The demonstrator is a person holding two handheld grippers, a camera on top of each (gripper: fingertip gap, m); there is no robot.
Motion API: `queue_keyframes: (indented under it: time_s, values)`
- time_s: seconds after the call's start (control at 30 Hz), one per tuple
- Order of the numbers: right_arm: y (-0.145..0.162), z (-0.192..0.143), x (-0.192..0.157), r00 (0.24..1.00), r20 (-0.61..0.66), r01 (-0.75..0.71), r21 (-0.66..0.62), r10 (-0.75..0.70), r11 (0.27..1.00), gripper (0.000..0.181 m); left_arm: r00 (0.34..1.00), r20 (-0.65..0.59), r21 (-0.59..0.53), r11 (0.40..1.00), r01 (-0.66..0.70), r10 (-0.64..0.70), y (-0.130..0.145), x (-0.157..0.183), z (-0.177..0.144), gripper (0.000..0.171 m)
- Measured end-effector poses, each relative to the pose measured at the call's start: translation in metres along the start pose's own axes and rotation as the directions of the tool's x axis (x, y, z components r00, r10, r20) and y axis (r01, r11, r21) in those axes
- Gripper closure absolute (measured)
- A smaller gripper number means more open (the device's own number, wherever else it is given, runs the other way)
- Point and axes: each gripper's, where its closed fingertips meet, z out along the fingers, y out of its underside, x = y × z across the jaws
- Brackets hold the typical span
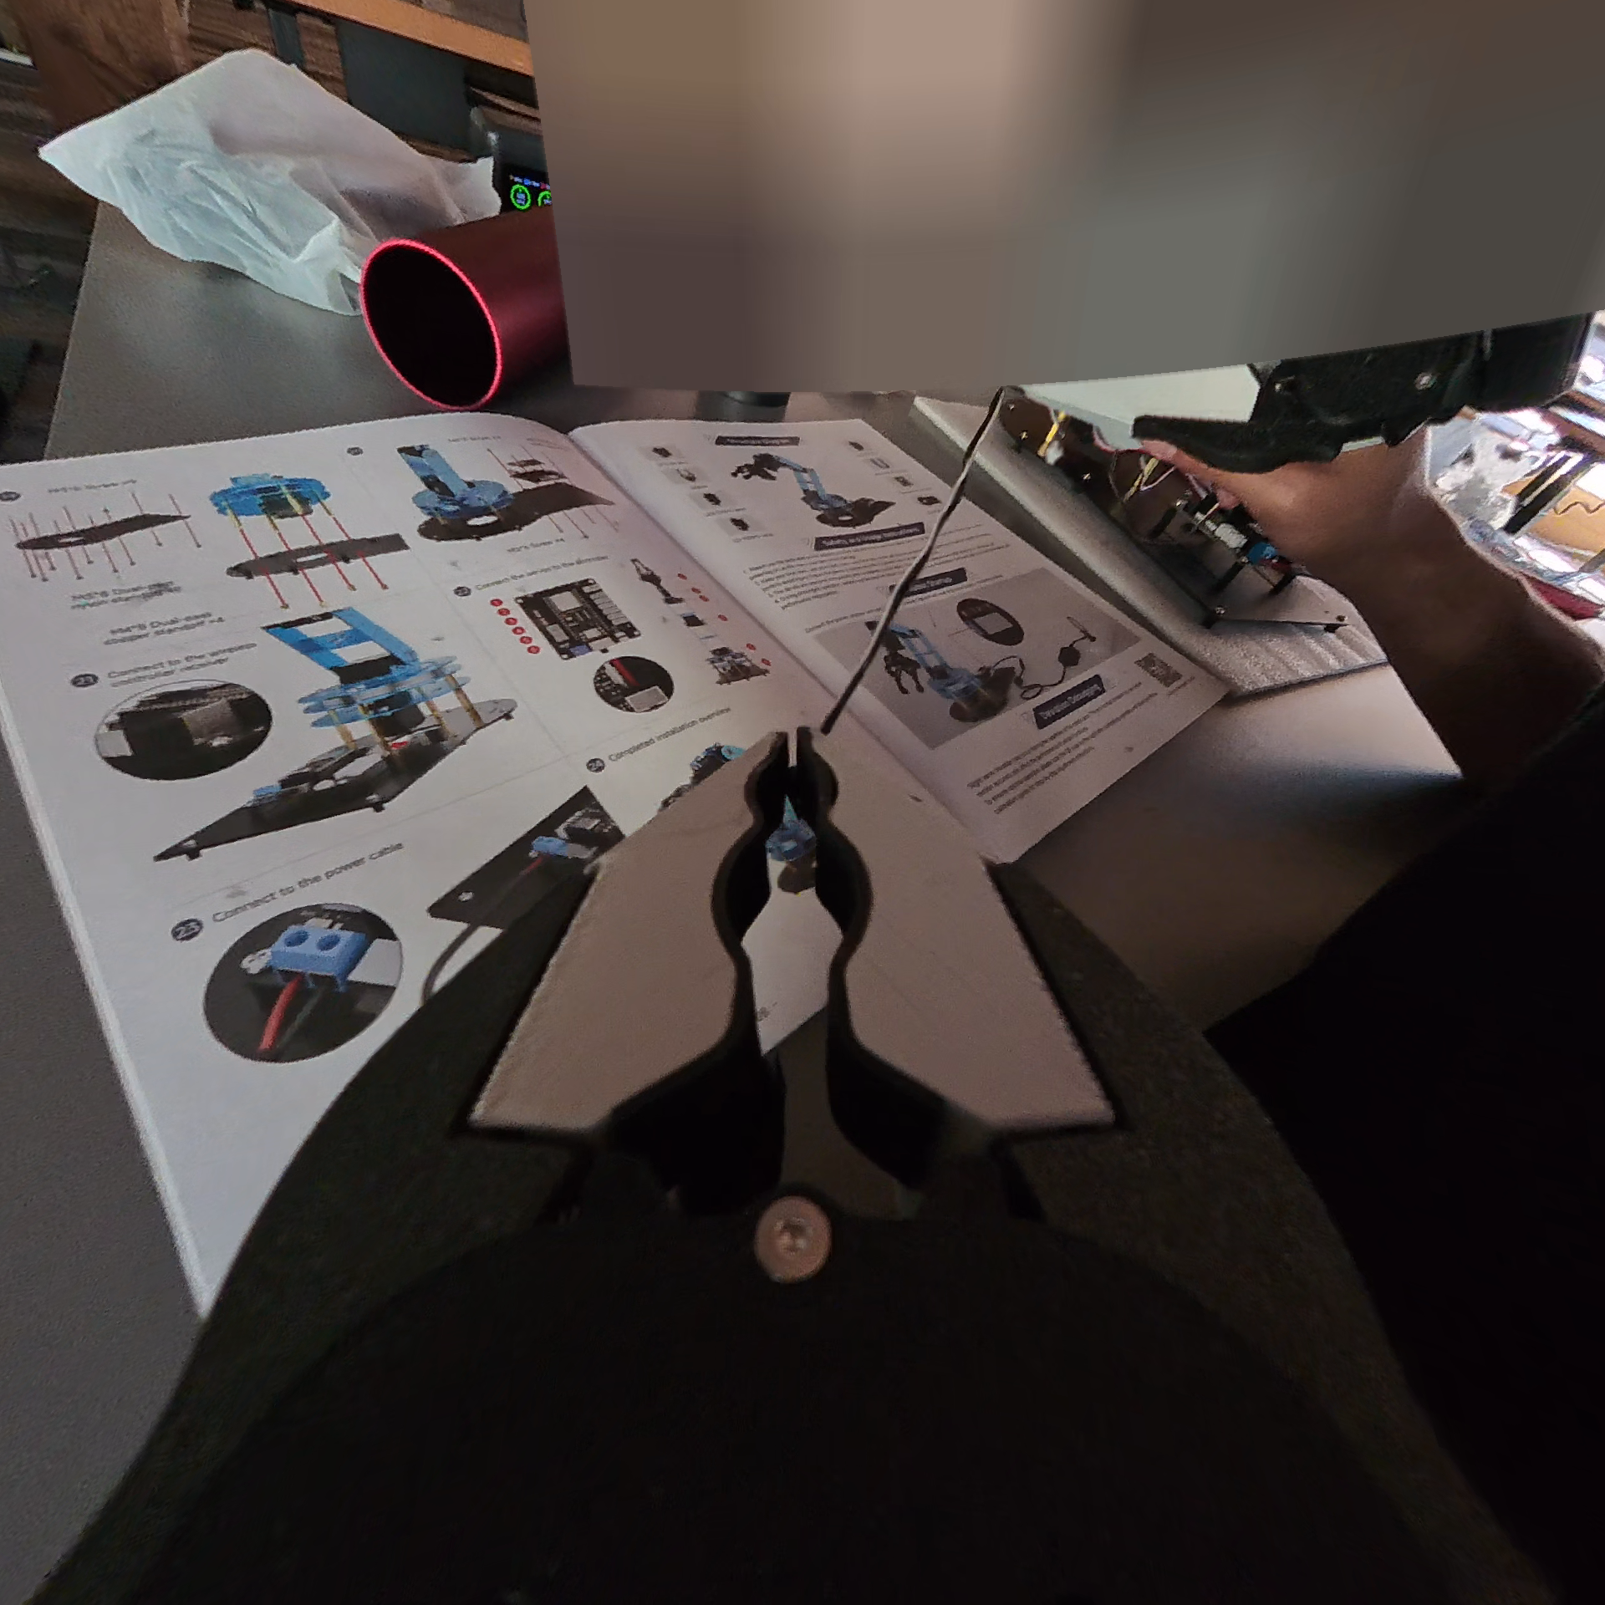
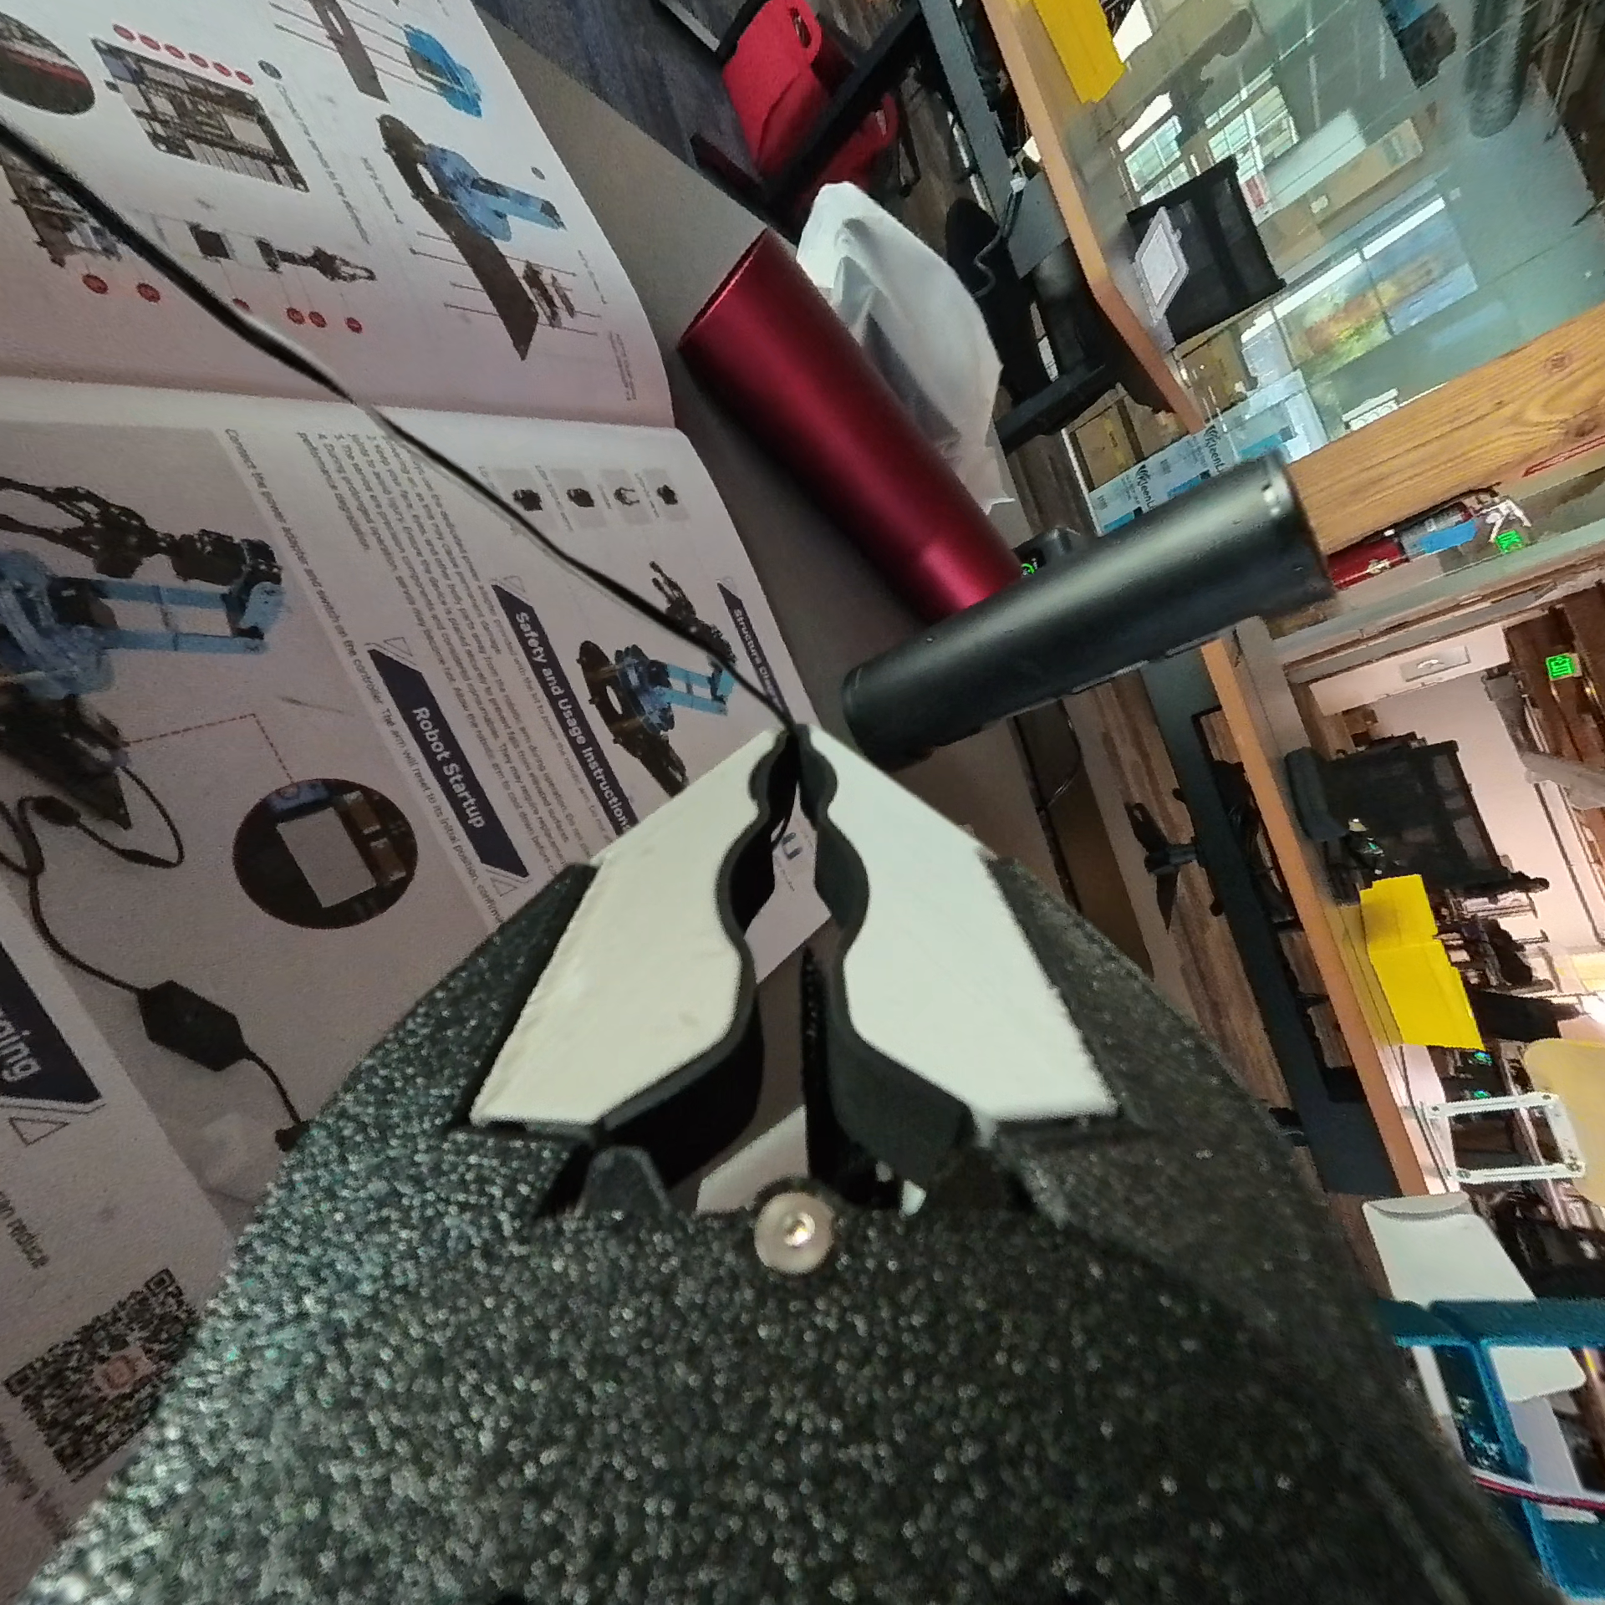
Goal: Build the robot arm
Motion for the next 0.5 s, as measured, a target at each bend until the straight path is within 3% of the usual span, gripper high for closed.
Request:
queue_keyframes:
  time_s: [0.37, 0.5]
  values:
    - [0.003, 0.006, -0.009, 0.999, -0.007, 0.044, -0.023, -0.045, 0.999, 0.181, 0.988, 0.005, -0.046, 0.987, 0.155, -0.155, 0.008, -0.015, 0.005, 0.171]
    - [0.003, 0.0, 0.008, 0.988, -0.123, 0.085, -0.042, -0.089, 0.996, 0.181, 0.973, -0.149, -0.091, 0.983, 0.162, -0.174, 0.002, 0.016, 0.01, 0.171]
